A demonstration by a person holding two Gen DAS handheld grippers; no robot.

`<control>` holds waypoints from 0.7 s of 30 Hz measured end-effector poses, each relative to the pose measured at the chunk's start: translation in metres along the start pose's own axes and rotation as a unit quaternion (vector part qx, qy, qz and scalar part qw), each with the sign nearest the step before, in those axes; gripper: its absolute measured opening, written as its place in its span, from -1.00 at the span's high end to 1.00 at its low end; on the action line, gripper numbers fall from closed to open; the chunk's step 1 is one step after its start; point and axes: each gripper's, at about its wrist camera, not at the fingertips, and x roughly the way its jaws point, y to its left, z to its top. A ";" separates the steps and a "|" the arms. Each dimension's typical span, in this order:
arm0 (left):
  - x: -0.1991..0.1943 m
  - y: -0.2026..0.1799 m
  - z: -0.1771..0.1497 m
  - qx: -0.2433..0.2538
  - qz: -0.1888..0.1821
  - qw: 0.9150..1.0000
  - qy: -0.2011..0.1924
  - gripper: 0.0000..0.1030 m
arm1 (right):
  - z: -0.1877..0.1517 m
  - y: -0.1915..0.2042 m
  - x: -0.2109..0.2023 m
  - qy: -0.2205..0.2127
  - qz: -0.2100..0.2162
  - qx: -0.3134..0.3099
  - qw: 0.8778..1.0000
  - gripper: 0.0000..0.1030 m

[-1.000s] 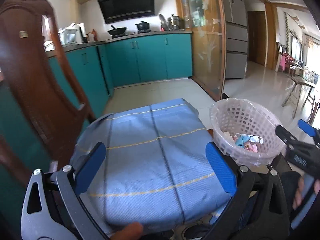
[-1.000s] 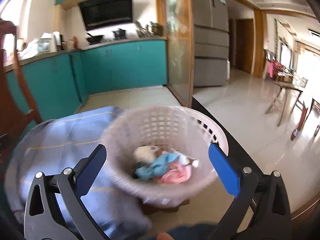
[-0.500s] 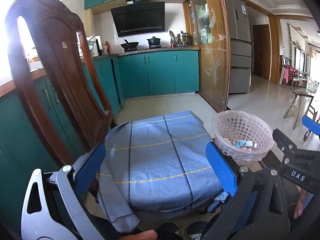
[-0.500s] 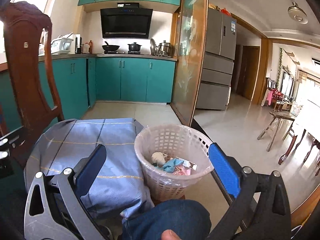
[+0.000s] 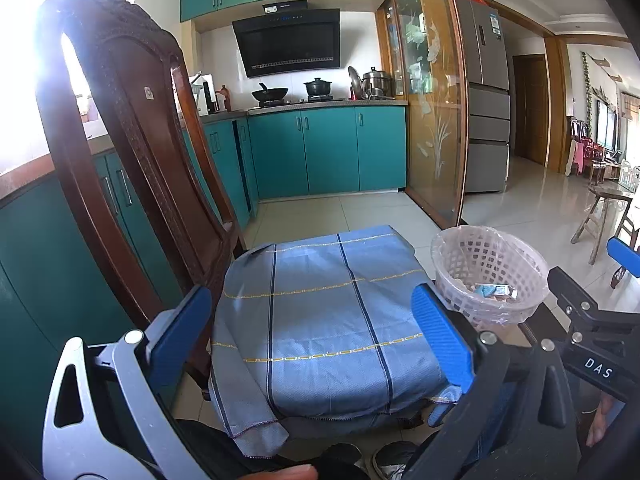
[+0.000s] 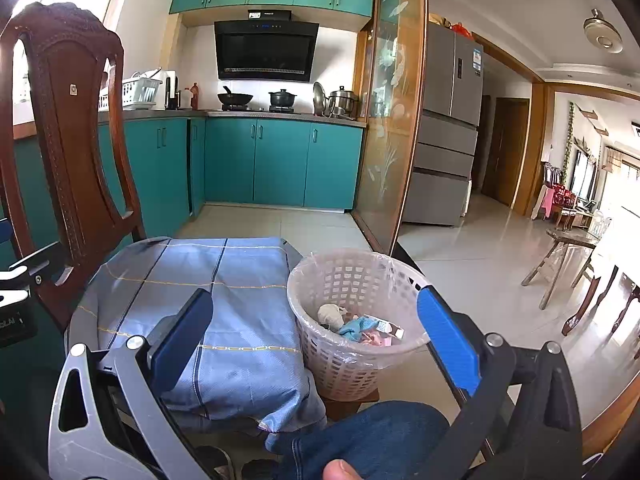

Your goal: Collect trash

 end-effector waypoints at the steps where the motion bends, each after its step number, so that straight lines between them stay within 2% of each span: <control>1: -0.001 -0.001 0.000 0.001 0.000 1.000 -0.002 -0.94 | 0.001 -0.001 -0.001 -0.001 0.000 0.001 1.000 -0.94; 21: 0.006 -0.003 0.001 0.003 0.000 1.000 0.009 -0.94 | 0.000 -0.001 0.003 0.005 0.006 -0.001 1.000 -0.94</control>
